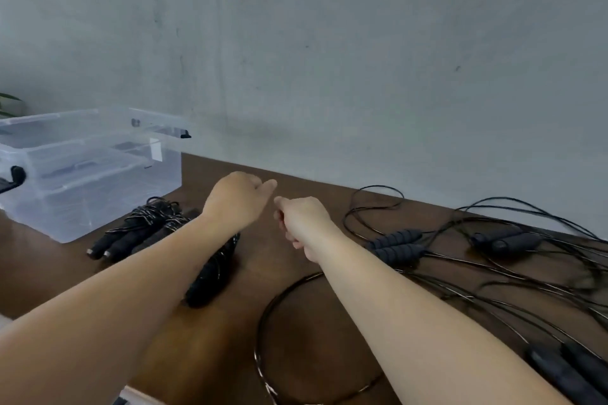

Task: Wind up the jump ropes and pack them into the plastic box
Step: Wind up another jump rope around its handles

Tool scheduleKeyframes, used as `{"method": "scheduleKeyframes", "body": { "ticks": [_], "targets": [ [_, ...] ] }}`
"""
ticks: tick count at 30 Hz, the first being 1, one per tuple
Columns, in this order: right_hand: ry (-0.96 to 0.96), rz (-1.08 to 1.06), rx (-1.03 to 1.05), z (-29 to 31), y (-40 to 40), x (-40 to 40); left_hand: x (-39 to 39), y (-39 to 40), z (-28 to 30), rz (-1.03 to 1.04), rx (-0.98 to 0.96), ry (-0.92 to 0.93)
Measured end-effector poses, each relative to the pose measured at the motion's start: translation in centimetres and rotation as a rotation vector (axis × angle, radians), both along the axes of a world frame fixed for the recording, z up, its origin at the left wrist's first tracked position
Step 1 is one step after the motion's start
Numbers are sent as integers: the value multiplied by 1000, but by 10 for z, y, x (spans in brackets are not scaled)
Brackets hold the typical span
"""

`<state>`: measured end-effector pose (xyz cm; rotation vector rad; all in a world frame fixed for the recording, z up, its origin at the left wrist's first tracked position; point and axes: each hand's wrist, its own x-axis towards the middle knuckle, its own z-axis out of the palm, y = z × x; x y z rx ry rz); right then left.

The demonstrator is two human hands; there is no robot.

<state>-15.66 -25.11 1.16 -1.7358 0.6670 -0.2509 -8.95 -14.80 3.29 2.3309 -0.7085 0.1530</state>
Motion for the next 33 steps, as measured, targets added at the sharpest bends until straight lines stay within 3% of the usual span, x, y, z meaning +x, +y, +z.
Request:
{"method": "scheduleKeyframes", "body": {
  "ticks": [2,5,10,14,19,27,33],
  "targets": [
    [-84,-43,-52,11,-24,-25,-17,-27,2,-73,-133,81],
    [-136,-107,-85,24,-63,-68,-43,-66,-3,-190,-142,119],
    [-108,-302,-126,24,-143,-138,-74,-129,-30,-409,149,93],
    [29,-376,-138,7,-185,-170,-78,-167,-51,-447,288,93],
    [252,-330,-93,-23,-183,-166,-68,-200,-62,-449,391,133],
    [278,-363,177,-40,-177,-131,-51,-217,-65,-513,460,167],
    [185,-428,301,-53,-175,-108,-44,-212,-61,-534,334,420]
  ]
}}
